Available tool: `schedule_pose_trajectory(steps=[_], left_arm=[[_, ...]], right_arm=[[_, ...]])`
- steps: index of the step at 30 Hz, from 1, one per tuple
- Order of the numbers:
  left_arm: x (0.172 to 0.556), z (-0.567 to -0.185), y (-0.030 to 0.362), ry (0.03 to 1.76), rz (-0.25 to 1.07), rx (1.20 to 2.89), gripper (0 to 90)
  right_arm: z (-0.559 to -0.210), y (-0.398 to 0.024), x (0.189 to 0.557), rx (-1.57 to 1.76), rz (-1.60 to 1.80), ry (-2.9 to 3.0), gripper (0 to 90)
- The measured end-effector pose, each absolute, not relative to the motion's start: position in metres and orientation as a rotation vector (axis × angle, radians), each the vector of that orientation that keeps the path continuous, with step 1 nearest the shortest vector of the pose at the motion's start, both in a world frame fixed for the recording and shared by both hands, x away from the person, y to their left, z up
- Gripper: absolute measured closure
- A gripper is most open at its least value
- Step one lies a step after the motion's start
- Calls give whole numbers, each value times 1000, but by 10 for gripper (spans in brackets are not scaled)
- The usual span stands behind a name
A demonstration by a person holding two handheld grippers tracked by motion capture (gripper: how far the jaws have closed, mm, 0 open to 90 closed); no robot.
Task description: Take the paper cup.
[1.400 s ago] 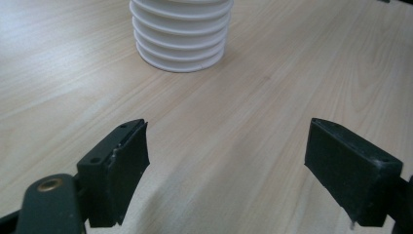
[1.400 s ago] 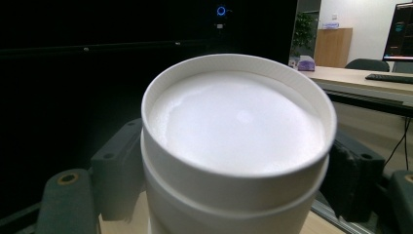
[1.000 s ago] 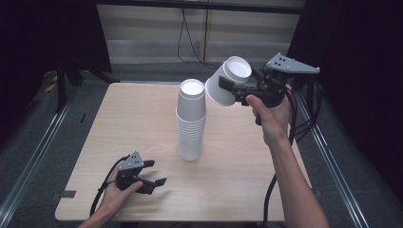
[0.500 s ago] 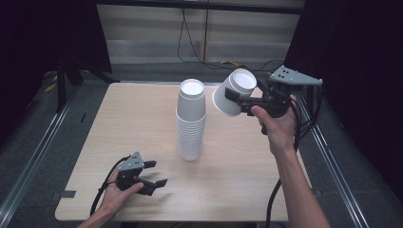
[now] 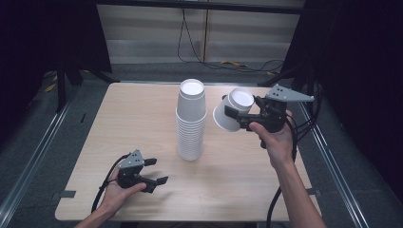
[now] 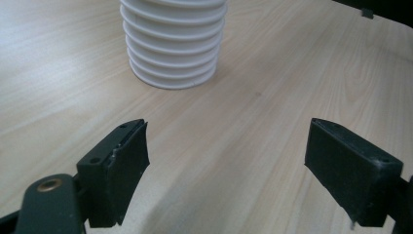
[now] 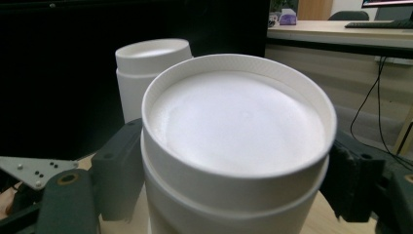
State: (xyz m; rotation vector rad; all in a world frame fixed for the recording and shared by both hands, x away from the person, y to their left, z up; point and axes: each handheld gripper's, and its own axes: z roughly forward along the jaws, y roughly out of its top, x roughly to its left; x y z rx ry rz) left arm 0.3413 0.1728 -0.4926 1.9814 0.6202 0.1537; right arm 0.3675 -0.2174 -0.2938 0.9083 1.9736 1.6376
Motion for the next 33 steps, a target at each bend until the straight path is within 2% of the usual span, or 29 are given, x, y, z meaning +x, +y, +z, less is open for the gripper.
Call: schedule_pose_trajectory(steps=[11, 18, 26, 33], left_arm=[[344, -476, 164, 585, 215, 1934, 160], [345, -464, 150, 538, 196, 1897, 161], [349, -458, 140, 494, 170, 1933, 160], [355, -437, 137, 509, 151, 1799, 160]], right_arm=[[-324, -216, 359, 935, 1677, 2002, 217], [-341, -207, 353, 906, 1686, 2067, 218], [-358, -199, 349, 891, 1709, 2121, 217], [-374, -192, 348, 883, 1738, 2143, 218]])
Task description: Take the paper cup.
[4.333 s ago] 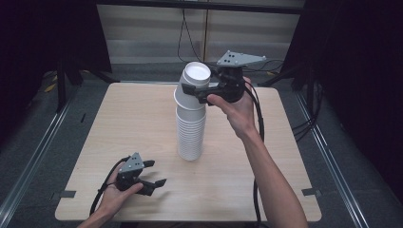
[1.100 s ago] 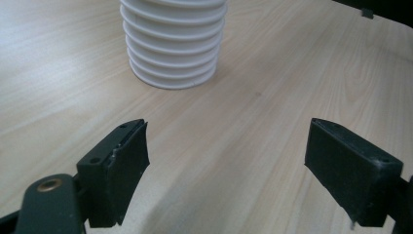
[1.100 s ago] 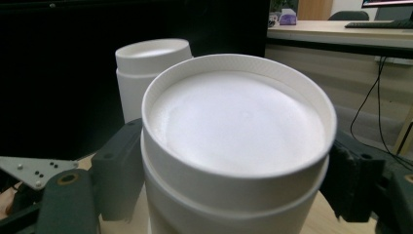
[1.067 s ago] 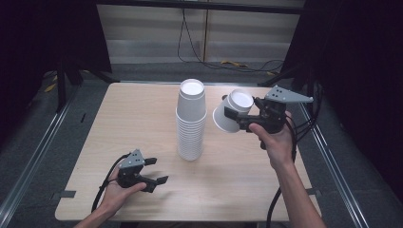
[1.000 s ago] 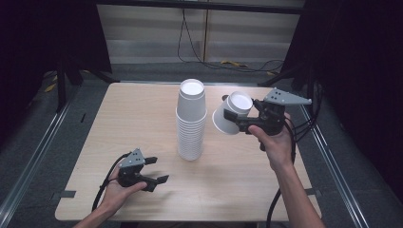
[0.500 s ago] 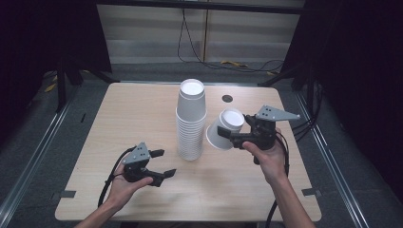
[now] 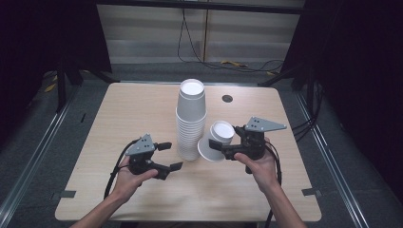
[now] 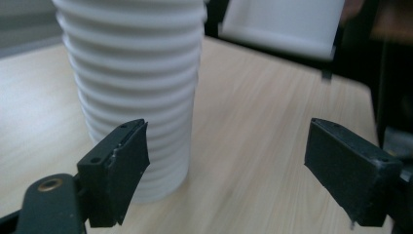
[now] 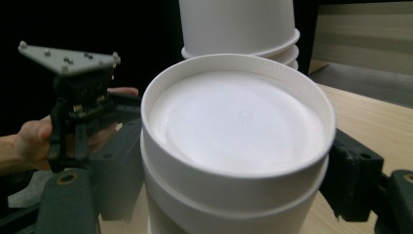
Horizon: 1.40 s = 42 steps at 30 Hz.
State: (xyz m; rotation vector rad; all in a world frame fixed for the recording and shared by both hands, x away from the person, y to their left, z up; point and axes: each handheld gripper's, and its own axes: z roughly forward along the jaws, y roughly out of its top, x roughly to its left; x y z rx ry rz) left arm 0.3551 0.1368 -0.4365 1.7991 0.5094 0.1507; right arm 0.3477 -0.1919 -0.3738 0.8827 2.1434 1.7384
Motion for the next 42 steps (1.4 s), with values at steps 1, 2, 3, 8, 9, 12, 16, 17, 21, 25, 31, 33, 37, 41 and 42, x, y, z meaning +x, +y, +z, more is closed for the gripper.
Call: schedule_pose_trajectory(steps=[1, 2, 3, 8, 9, 12, 16, 17, 21, 25, 31, 33, 37, 41, 42], left_arm=[[355, -434, 136, 492, 145, 1795, 160], [354, -430, 135, 476, 157, 1817, 160], [353, -428, 135, 457, 170, 1821, 160], [351, -426, 139, 449, 174, 1806, 159], [351, -427, 140, 447, 175, 1804, 158], [350, -430, 141, 451, 168, 1795, 157], [349, -432, 139, 445, 160, 1802, 156], [348, -432, 138, 431, 145, 1800, 156], [346, -433, 135, 407, 127, 1796, 156], [344, -435, 130, 380, 98, 1799, 155], [341, -442, 122, 350, 69, 1823, 155], [341, -445, 120, 362, 61, 1829, 155], [340, -448, 117, 355, 45, 1838, 145], [339, -450, 112, 337, 33, 1859, 144], [338, -451, 110, 334, 35, 1857, 125]], right_arm=[[-376, -191, 348, 877, 1745, 2151, 218], [-378, -190, 348, 870, 1756, 2156, 217], [-380, -189, 347, 865, 1758, 2165, 218], [-389, -186, 346, 862, 1783, 2189, 218], [-392, -185, 346, 864, 1799, 2192, 219], [-397, -182, 347, 862, 1817, 2208, 219], [-406, -177, 347, 860, 1866, 2220, 220], [-408, -175, 348, 863, 1868, 2229, 220], [-412, -169, 347, 835, 1896, 2250, 221], [-414, -165, 346, 817, 1926, 2260, 221], [-420, -157, 346, 803, 1948, 2303, 222], [-421, -154, 345, 795, 1952, 2307, 222], [-424, -150, 345, 788, 1949, 2323, 223], [-429, -145, 344, 791, 1954, 2336, 224], [-429, -142, 343, 796, 1960, 2339, 224]])
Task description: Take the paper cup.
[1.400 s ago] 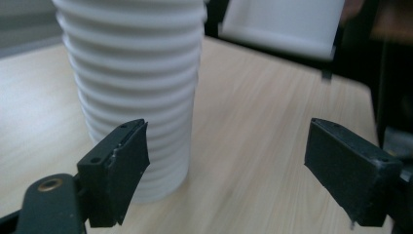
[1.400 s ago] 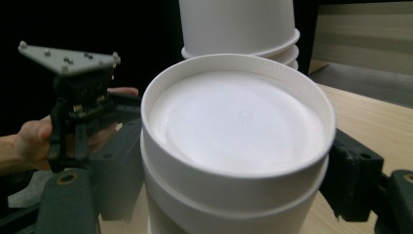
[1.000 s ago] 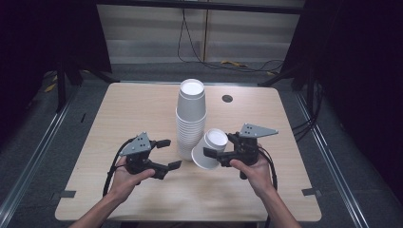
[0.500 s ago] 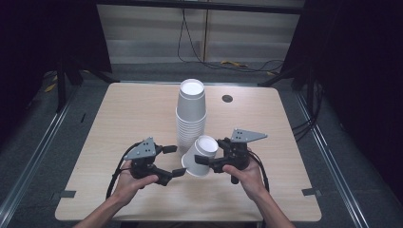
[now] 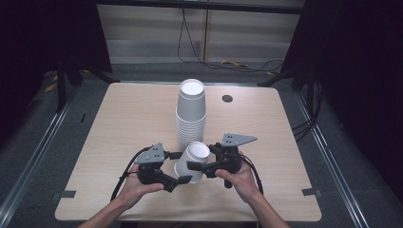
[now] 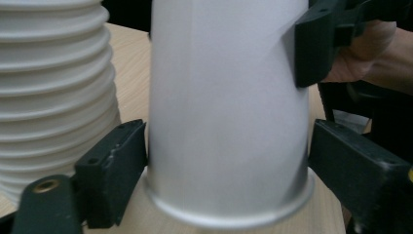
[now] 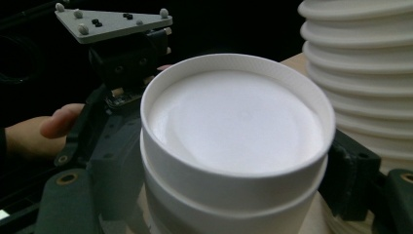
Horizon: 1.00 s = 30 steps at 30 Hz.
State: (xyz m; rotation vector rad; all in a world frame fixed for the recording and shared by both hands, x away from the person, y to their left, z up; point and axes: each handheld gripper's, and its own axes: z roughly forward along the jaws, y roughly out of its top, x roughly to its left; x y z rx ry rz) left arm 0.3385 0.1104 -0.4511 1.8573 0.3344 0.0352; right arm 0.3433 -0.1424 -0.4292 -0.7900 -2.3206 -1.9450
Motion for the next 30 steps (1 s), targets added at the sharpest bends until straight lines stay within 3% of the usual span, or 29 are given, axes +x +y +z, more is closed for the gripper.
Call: schedule_pose_trajectory(steps=[6, 30], left_arm=[[336, -452, 104, 349, 46, 1862, 38], [338, -453, 110, 309, 8, 1932, 144]], right_arm=[[-427, -132, 339, -753, -1952, -2311, 224], [-433, -128, 338, -743, -1932, -2294, 213]])
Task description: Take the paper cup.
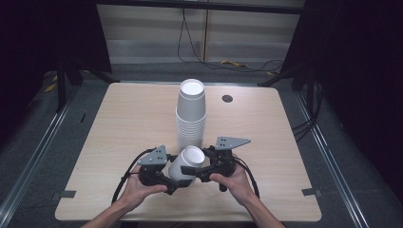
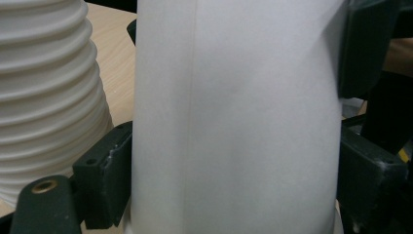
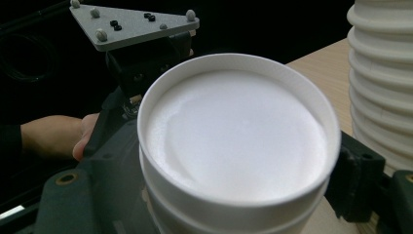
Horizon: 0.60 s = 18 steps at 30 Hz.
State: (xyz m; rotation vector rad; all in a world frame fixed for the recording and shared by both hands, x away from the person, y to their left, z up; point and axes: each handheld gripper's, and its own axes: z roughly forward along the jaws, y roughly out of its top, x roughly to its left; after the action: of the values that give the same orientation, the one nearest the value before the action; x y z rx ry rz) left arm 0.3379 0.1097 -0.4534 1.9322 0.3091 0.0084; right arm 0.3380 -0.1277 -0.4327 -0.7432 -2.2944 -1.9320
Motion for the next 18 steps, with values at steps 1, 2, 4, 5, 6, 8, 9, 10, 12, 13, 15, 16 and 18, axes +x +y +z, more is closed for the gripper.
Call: schedule_pose_trajectory(steps=[1, 2, 4, 5, 6, 8, 9, 10, 12, 13, 15, 16, 18], left_arm=[[338, -454, 110, 310, 7, 1932, 146], [338, -453, 110, 307, 7, 1939, 147], [337, -453, 110, 305, 6, 1941, 148], [337, -453, 110, 304, 1, 1939, 148], [337, -453, 110, 302, 1, 1942, 149], [337, -453, 110, 299, 4, 1951, 149], [336, -453, 110, 295, 3, 1953, 149], [336, -453, 110, 292, -3, 1955, 150], [336, -453, 109, 288, -3, 1957, 150], [336, -453, 109, 287, -6, 1958, 150], [335, -453, 110, 289, -6, 1959, 150], [336, -453, 110, 291, -5, 1962, 150], [336, -453, 111, 297, -3, 1959, 150]], right_arm=[[-433, -128, 338, -747, -1922, -2297, 212], [-433, -128, 338, -746, -1918, -2299, 208], [-433, -127, 337, -745, -1906, -2314, 195], [-433, -127, 337, -748, -1897, -2328, 174], [-433, -126, 337, -752, -1892, -2333, 158], [-433, -126, 337, -752, -1892, -2340, 153], [-433, -126, 337, -751, -1892, -2339, 152], [-432, -126, 337, -744, -1889, -2350, 151], [-432, -126, 336, -746, -1891, -2348, 148], [-431, -127, 336, -742, -1891, -2344, 148], [-430, -127, 336, -738, -1891, -2355, 147], [-430, -128, 336, -735, -1891, -2355, 147], [-429, -129, 335, -737, -1891, -2359, 145]])
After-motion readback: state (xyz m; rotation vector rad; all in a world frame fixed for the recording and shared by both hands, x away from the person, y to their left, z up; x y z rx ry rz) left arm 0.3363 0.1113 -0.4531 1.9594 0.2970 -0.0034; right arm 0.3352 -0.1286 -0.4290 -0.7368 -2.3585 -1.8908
